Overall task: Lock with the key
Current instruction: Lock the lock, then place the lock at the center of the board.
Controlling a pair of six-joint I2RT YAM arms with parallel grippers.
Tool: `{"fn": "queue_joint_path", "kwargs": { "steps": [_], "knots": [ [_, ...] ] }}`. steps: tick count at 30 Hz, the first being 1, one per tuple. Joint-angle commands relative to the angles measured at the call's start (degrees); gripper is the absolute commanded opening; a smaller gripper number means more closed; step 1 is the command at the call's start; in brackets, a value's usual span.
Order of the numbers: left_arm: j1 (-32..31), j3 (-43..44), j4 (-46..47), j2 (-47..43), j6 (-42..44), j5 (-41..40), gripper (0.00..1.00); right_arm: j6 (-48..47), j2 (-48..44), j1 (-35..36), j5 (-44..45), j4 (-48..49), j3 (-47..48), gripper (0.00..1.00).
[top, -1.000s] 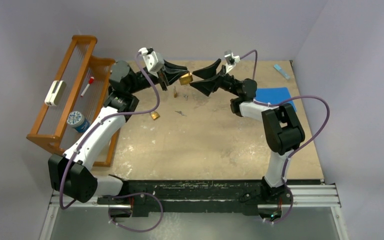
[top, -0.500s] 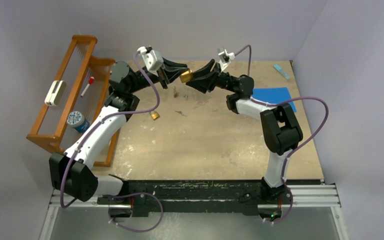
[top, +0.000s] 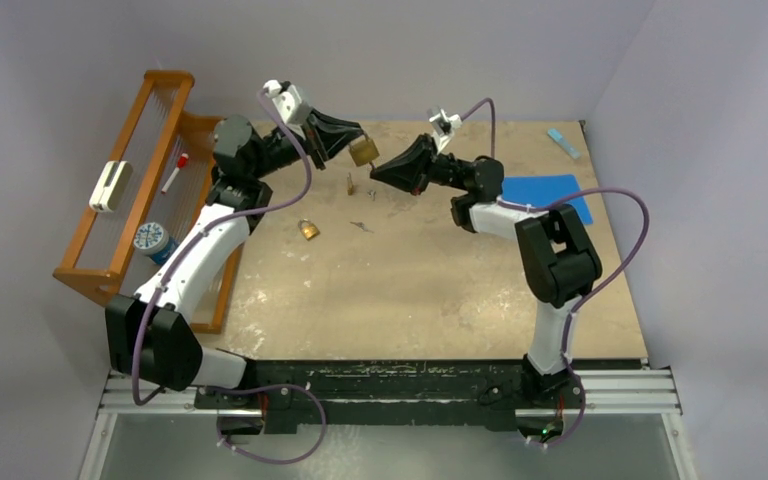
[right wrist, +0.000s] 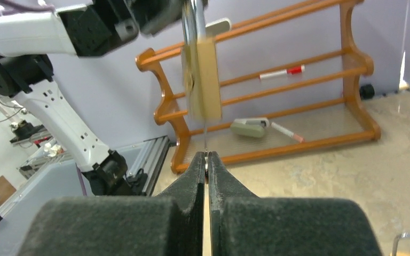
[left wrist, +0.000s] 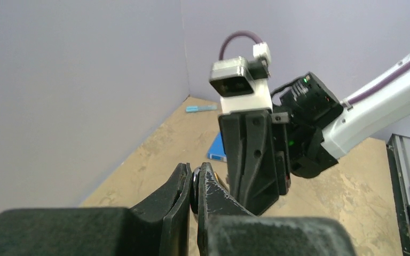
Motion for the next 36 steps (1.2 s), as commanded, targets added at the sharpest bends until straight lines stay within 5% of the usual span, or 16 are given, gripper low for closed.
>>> {"fn": "queue_joint_path", "kwargs": {
  "steps": [1,8,16,19,25,36],
  "knots": [
    [4.65,6.04,11.93,-1.69,-2.22,-5.52,0.00,-2.97,3.73,-1.54,-0.89,12.12,-5.47,0.00],
    [4.69,-0.05,3.38,-5.26,3.36,-24.15,0.00,-8.29,5.71,-1.54,4.94,4.97,-11.03,0.00],
    [3.94,-22.77,12.72,-14.83,-10.45,-45.94,0.00,-37.48,-8.11,3.29,35.71,-44.40,-13.18,0.00],
    [-0.69,-26.90,11.10,-15.36,-13.11,-56.46,0.00,-42.05,-10.32,7.52,46.98,-54.38,-11.53,0.00],
    [-15.13,-28.78,1.01,-12.48,-1.54,-74.49,0.00,-40.19,-15.01,10.77,52.69,-57.58,-14.61,0.00],
    [-16.14,-44.32,4.85,-18.48,-7.92,-75.61,0.00,-35.91,-16.78,20.40,66.37,-64.37,-15.47,0.00]
  ]
}}
